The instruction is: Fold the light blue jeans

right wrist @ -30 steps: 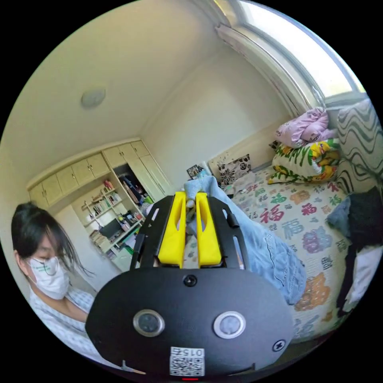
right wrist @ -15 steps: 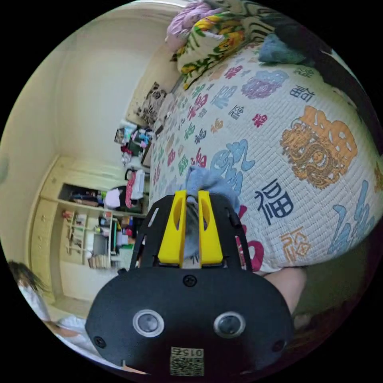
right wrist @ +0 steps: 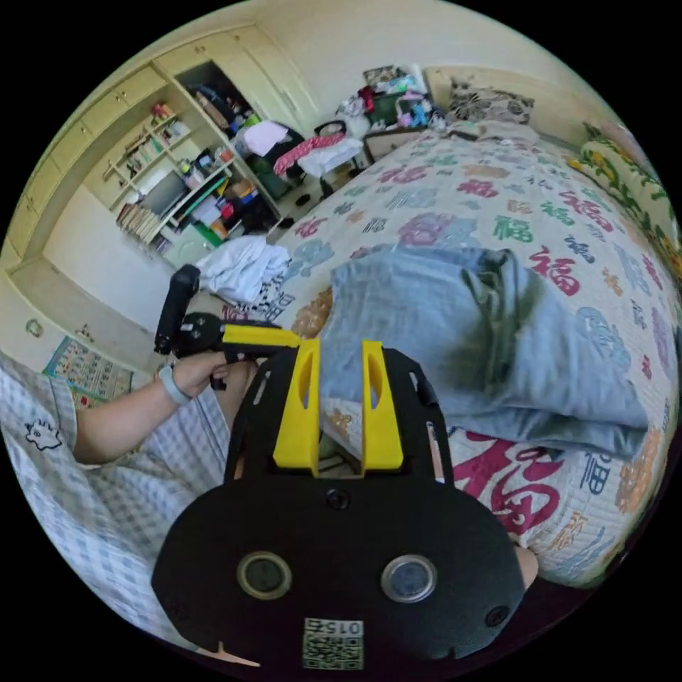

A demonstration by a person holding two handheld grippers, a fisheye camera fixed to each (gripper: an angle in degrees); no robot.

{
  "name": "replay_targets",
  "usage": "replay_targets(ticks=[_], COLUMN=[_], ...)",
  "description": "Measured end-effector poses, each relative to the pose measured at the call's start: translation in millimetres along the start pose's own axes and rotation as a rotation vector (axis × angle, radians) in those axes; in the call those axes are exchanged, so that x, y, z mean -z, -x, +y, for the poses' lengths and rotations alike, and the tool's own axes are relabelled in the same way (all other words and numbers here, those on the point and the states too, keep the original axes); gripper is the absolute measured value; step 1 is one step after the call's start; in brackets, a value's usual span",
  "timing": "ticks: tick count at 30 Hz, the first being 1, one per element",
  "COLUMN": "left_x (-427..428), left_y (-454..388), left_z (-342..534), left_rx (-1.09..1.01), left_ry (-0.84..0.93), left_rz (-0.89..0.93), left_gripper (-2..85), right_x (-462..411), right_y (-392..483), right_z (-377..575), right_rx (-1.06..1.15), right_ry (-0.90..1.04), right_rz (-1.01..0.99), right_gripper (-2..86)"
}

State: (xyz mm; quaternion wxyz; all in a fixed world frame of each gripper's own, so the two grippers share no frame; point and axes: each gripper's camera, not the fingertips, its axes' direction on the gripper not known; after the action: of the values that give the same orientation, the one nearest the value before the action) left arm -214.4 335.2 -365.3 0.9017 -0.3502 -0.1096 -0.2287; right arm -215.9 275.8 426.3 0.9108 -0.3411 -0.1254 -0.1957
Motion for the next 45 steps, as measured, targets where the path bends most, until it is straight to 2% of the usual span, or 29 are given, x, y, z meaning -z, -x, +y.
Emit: replay_targets(ticks=[1, 3, 5, 7, 10, 14, 17, 19, 21, 25, 28, 33, 36, 38, 43, 45], left_x=[-6, -15, -21, -36, -52, -58, -56, -48, -42, -28, -21, -13, -11, -10, -10, -9], left_y=[-4, -11, -26, -50, -79, -95, -110, -123, -132, -134, -127, -110, -93, -76, 14, 46], left_z=[-4, -9, -15, -21, -22, -19, -12, -4, 4, 12, 12, 7, 2, -1, 2, 4], left_rx=[-0.002, -0.009, -0.059, -0.166, -0.294, -0.295, -0.319, -0.363, -0.406, -0.433, -0.425, -0.433, -0.417, -0.369, -0.1, -0.013], left_ry=[0.02, 0.063, 0.124, 0.258, 0.308, 0.298, 0.269, 0.197, 0.118, 0.026, -0.014, -0.06, -0.069, -0.068, -0.025, -0.034], left_rz=[0.029, 0.016, -0.072, -0.262, -0.387, -0.402, -0.454, -0.539, -0.646, -0.693, -0.721, -0.74, -0.706, -0.628, -0.336, -0.231], left_gripper=[5.0, 5.8, 6.1, 6.6, 7.5, 7.8, 8.3, 8.3, 7.2, 6.6, 6.6, 6.5, 6.4, 6.3, 6.5, 6.6], right_x=[-31, -68, -88, -104, -119, -126, -122, -115, -107, -70, -31, 42, 91, 124, 226, 239], right_y=[5, 11, 18, 35, 48, 40, 16, -9, -22, -46, -60, -78, -103, -129, -220, -242], right_z=[-20, -41, -58, -75, -89, -102, -104, -97, -88, -68, -58, -49, -36, -20, 57, 84], right_rx=[0.022, 0.02, -0.01, 0.009, 0.035, -0.001, -0.151, -0.322, -0.4, -0.461, -0.462, -0.414, -0.445, -0.509, -0.832, -0.978], right_ry=[0.117, 0.209, 0.225, 0.249, 0.267, 0.276, 0.223, 0.154, 0.087, -0.114, -0.217, -0.371, -0.441, -0.486, -0.638, -0.663], right_rz=[-0.021, 0.011, 0.077, 0.204, 0.324, 0.307, 0.2, 0.05, -0.032, -0.235, -0.231, -0.152, -0.028, 0.056, 0.412, 0.482], right_gripper=[11.8, 13.0, 13.6, 13.5, 12.0, 10.1, 7.7, 6.7, 6.3, 5.6, 4.6, 3.8, 3.6, 3.6, 4.1, 4.9])
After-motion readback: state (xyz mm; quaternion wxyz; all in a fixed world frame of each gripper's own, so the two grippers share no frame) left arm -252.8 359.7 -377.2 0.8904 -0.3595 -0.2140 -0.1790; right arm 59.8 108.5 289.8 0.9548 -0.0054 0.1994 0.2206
